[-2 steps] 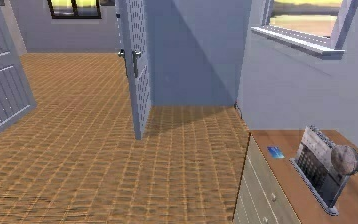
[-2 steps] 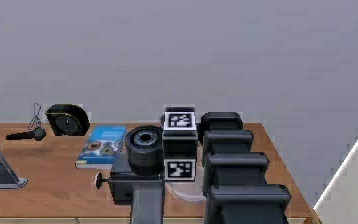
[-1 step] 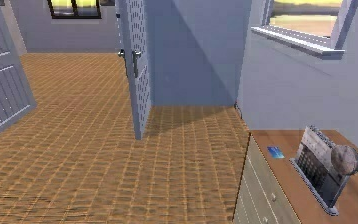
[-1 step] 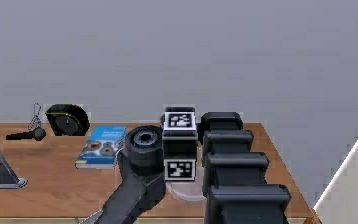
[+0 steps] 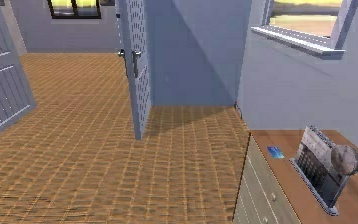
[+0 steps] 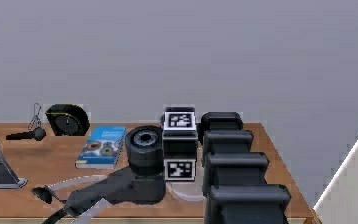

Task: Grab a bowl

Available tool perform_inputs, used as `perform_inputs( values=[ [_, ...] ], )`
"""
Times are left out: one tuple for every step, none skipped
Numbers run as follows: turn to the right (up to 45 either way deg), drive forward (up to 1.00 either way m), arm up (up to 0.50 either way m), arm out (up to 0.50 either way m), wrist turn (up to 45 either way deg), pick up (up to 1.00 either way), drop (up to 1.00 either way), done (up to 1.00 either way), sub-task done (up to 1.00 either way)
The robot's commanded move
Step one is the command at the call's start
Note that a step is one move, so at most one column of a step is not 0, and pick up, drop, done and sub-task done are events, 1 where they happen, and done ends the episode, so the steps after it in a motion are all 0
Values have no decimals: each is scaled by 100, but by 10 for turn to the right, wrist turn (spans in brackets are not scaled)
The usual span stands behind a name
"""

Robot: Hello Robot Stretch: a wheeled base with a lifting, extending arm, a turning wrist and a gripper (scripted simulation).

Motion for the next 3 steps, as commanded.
perform_inputs(
  values=[
    [0, 0, 0, 0, 450, 0, 0, 0, 0],
    [0, 0, 0, 0, 450, 0, 0, 0, 0],
    [0, 0, 0, 0, 90, 0, 0, 0, 0]
  ],
)
